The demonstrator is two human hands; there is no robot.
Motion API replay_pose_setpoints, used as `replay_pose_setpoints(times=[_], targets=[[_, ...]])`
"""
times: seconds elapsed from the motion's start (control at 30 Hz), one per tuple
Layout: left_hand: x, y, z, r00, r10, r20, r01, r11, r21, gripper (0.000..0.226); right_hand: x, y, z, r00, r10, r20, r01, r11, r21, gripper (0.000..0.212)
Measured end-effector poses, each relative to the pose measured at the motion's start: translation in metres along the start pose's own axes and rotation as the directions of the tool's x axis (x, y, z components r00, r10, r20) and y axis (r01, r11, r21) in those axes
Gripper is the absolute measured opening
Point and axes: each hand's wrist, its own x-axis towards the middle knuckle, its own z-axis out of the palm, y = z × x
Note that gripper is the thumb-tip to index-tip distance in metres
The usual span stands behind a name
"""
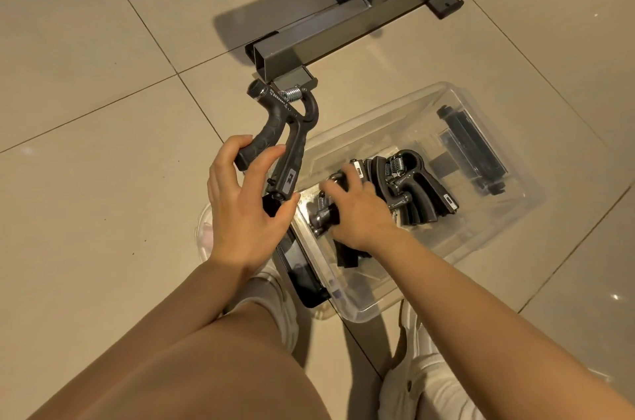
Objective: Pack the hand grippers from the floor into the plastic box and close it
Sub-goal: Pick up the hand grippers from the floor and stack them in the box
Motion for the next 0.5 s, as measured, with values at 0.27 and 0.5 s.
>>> replay_pose_setpoints(times=[0.27, 0.5], targets=[[0.001, -0.002, -0.001, 1.000, 0.012, 0.012, -0.013, 1.000, 0.011, 0.061, 0.004, 0.008, 0.027, 0.988, -0.070, 0.138, 0.114, 0.931, -0.346, 0.070], [0.001, -0.002, 0.001, 0.999, 0.050, -0.010, -0.050, 0.998, 0.031, 0.061, 0.007, 0.011, 0.029, 0.994, -0.071, 0.084, 0.087, 0.975, -0.205, 0.055]])
